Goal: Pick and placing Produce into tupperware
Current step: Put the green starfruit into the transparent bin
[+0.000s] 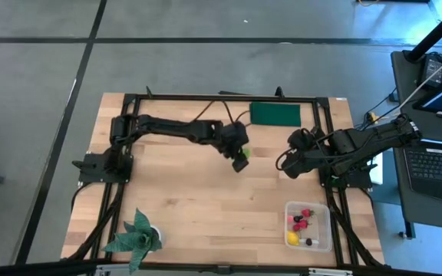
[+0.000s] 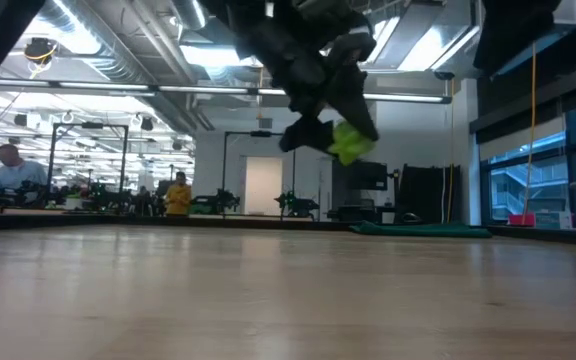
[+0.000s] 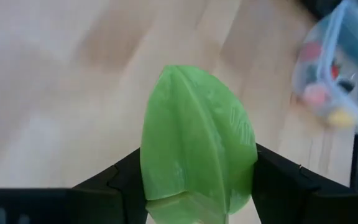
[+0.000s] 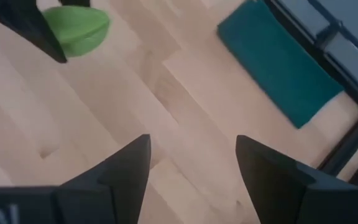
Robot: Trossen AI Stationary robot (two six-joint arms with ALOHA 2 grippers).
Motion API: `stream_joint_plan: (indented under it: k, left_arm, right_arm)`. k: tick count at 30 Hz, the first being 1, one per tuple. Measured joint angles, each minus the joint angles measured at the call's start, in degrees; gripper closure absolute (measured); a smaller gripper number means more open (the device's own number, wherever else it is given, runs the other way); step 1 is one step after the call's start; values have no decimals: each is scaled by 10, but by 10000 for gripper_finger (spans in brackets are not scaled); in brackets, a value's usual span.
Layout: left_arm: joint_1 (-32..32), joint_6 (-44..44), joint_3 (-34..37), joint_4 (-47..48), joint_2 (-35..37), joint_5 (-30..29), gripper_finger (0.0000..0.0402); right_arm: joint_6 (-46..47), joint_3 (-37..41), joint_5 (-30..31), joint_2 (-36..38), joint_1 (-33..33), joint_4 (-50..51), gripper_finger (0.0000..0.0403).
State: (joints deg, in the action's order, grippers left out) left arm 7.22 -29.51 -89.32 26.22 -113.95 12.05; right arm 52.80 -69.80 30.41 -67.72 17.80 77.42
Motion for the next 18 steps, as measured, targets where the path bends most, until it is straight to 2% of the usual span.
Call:
stream_joint_plan:
  k: [3,18]
  left_arm:
    - [11,29,-2,-46,-3,2,186]
    - [-7,72,-1,-85,-52,-11,186]
  right_arm:
    - [31,0,0,0,0,7,164]
    - [72,0,28,0,0,4,164]
